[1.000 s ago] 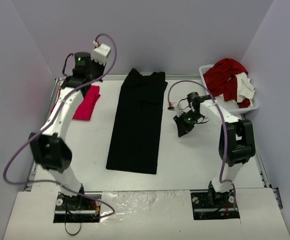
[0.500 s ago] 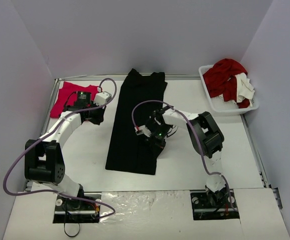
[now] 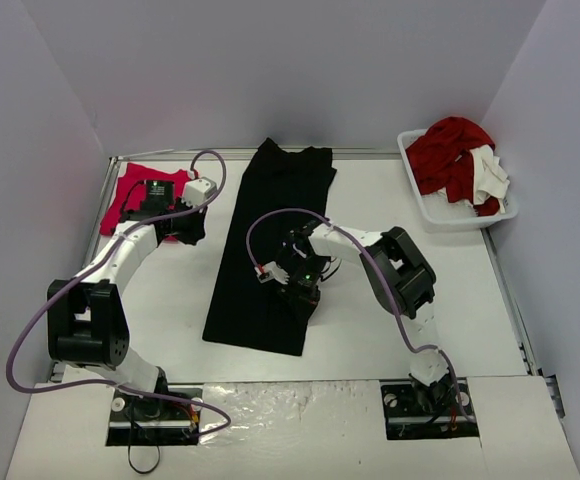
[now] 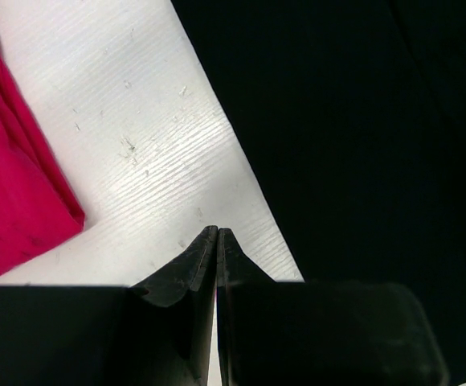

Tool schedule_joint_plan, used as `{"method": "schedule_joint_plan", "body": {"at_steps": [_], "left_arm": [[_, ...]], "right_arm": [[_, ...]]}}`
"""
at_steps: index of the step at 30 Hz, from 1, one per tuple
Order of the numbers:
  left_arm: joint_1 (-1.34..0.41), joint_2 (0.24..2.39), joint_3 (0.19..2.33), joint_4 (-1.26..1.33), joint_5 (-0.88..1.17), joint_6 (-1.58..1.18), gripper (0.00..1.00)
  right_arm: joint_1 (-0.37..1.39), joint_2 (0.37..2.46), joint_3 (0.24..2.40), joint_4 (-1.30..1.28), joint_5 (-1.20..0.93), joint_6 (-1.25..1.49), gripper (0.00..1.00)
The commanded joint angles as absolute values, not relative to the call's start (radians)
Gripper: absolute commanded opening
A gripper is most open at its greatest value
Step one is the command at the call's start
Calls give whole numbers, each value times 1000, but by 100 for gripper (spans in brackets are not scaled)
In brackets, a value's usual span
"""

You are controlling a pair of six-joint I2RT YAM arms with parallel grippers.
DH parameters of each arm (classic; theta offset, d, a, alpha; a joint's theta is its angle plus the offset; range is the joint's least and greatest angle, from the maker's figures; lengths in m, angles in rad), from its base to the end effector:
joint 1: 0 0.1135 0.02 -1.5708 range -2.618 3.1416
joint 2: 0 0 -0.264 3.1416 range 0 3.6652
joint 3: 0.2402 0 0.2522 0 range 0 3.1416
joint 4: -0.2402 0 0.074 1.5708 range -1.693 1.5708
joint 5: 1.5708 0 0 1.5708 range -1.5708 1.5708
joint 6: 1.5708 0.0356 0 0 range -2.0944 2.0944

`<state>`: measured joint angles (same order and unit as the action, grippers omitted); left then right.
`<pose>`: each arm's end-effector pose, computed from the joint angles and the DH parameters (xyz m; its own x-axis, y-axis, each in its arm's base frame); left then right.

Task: Fold and stack the t-shirts
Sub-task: Rotate the tshirt 90 degrees

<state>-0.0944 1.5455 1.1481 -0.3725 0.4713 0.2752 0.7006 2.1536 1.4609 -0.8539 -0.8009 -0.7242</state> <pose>0.3353 -0.0480 0.2643 -0.5559 0.2958 -0.7768 0.5815 0.8062 -0.1090 0.2851 0.2739 0.1249 -0.2663 -0.8279 -0.4937 -0.8524 -0.0368 0.5216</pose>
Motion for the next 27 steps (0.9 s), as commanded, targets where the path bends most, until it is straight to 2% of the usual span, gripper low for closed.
{"method": "schedule_joint_plan", "body": {"at_steps": [1, 13, 27], "left_arm": [[-78, 1488, 1144, -342, 506, 265, 2], [-41, 1468, 1131, -330, 548, 244, 2], [-29, 1443, 1123, -324, 603, 232, 2]], "right_arm": [[719, 2160, 1448, -913, -729, -747, 0], [681, 2198, 1399, -850, -624, -718, 0], [425, 2102, 1267, -807, -540, -730, 0]]}}
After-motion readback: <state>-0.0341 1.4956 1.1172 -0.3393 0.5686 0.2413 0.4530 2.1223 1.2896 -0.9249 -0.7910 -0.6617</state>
